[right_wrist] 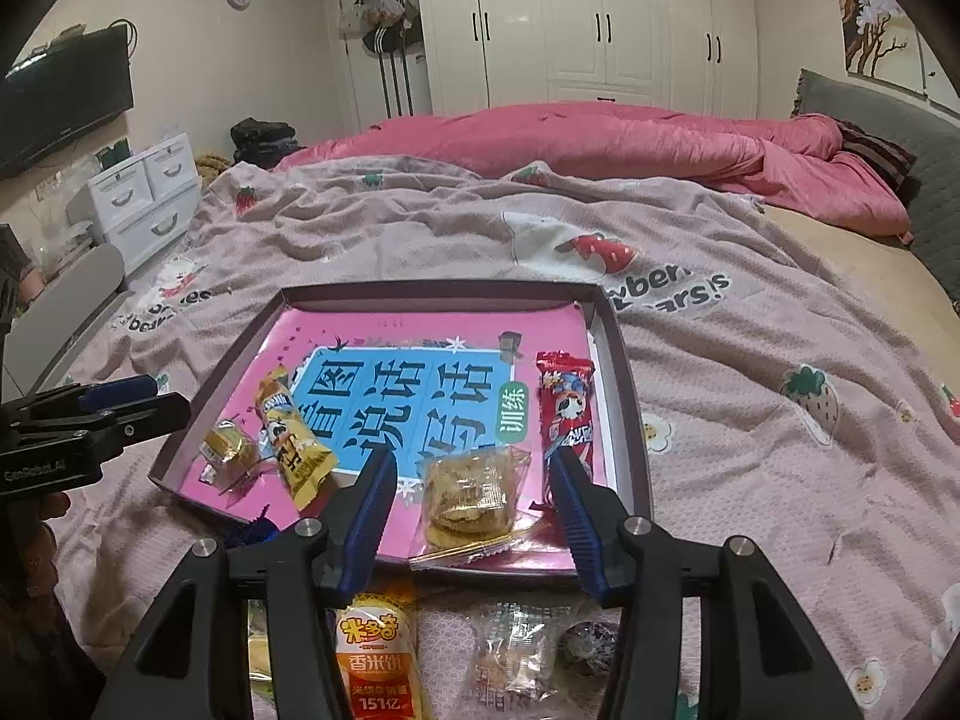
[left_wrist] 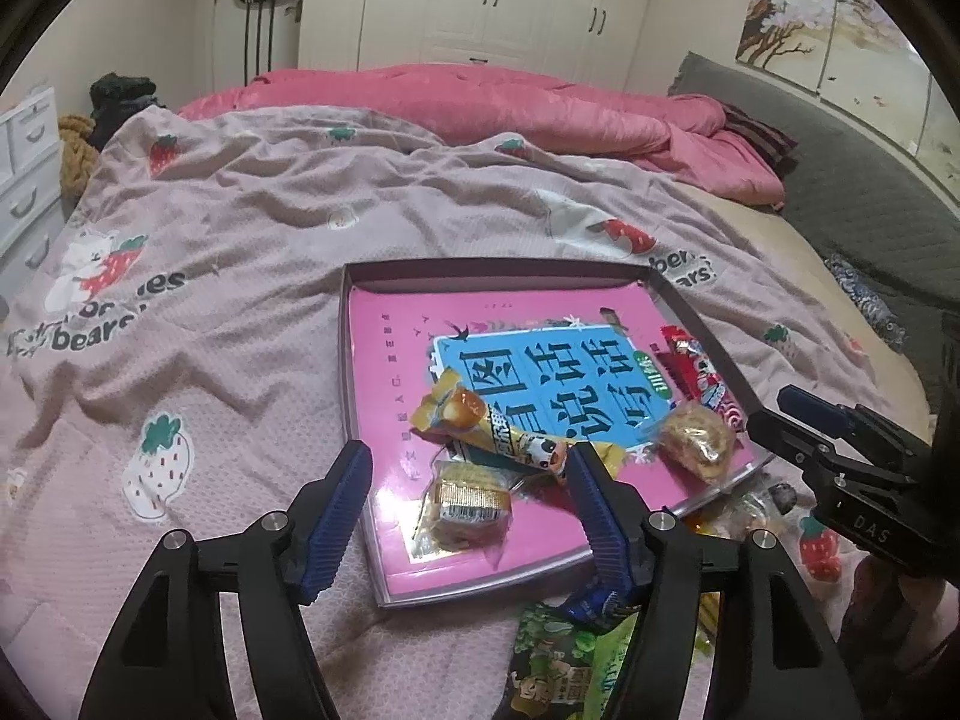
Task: Organize snacks
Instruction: 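Move both open tools back toward the snacks lying beside the tray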
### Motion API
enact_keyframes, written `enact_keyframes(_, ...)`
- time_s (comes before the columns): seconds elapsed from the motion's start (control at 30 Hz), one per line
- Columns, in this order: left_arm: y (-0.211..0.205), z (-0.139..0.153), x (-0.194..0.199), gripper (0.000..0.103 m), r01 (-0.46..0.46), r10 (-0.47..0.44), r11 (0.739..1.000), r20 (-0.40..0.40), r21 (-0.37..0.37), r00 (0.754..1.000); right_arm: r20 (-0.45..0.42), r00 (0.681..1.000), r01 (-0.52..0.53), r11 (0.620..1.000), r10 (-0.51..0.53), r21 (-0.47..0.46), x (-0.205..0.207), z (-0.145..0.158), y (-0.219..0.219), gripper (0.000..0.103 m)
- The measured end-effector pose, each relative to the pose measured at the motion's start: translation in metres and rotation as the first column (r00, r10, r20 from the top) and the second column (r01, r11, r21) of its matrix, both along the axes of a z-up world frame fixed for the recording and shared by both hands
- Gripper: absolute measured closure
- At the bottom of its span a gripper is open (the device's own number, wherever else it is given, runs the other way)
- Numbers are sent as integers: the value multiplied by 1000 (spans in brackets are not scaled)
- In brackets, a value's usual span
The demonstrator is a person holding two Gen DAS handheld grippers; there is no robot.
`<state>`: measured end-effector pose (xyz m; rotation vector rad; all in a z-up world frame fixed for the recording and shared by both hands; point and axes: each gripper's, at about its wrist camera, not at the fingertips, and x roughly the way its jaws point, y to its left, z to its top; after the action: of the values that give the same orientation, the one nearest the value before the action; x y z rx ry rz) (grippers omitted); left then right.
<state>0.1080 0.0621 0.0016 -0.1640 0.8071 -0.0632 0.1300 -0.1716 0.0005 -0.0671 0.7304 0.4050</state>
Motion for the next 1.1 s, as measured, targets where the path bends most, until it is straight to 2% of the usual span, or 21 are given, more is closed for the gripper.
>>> enact_keyframes(0.17,0,6,-4,31,2,-2,1000,10,-13,1000,22,1000,3,1000,-3,11,-4,10,-4,46)
enact_keyframes(1.1,-6,45,-31,31,36,-32,999,89,-36,995,113,993,33,998,-39,57,-30,54,-34,44)
